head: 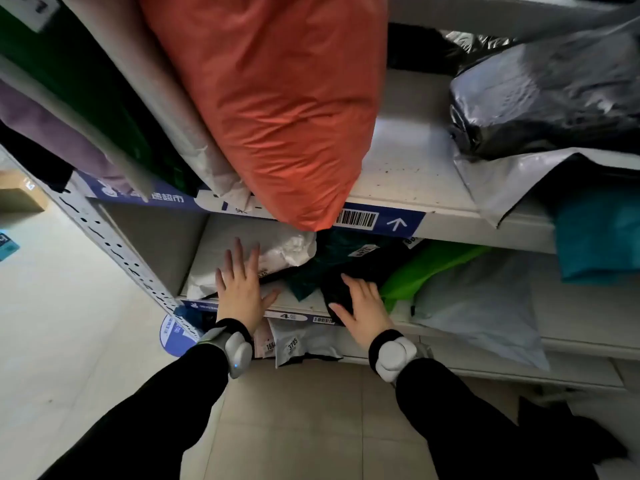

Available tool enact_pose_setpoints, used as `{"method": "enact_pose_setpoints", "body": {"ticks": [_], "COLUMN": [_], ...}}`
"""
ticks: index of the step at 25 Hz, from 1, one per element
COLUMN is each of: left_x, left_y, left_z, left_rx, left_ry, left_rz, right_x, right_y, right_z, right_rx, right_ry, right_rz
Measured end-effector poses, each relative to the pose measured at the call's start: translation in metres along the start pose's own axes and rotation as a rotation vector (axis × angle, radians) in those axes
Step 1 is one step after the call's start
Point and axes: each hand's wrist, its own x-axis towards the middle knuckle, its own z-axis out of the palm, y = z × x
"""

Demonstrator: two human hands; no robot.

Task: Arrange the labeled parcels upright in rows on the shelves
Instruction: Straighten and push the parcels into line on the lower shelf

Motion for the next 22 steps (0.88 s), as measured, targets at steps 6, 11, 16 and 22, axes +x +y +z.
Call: {"method": "enact_pose_setpoints", "body": {"ticks": [6,11,16,22], "left_x": [0.032,0.042,0.047,0.052], "left_y": [-0.006,-0.016,-0.015,-0.018], "left_z": [-0.005,-0.005,-0.003,-0.008], "left_rx": [-0.129,-0.208,-0.198,-0.185], "left_ry": [-0.057,-0.094,-0.14,-0.176], "left_rz": [-0.074,-0.096,-0.109,-0.078], "right_x": [0.031,0.048,0.054,0.056], "right_y": [-0.026,-0.046,-0.049,-0.053], "right_z": [0.005,0.003,0.006,0.012], "right_rx": [0.193,0.287,0.212,-0.004], "right_ry": [-0.01,-0.008,-0.012,0.014], "right_rz": [-0.043,-0.031,-0.02,-0.035]}}
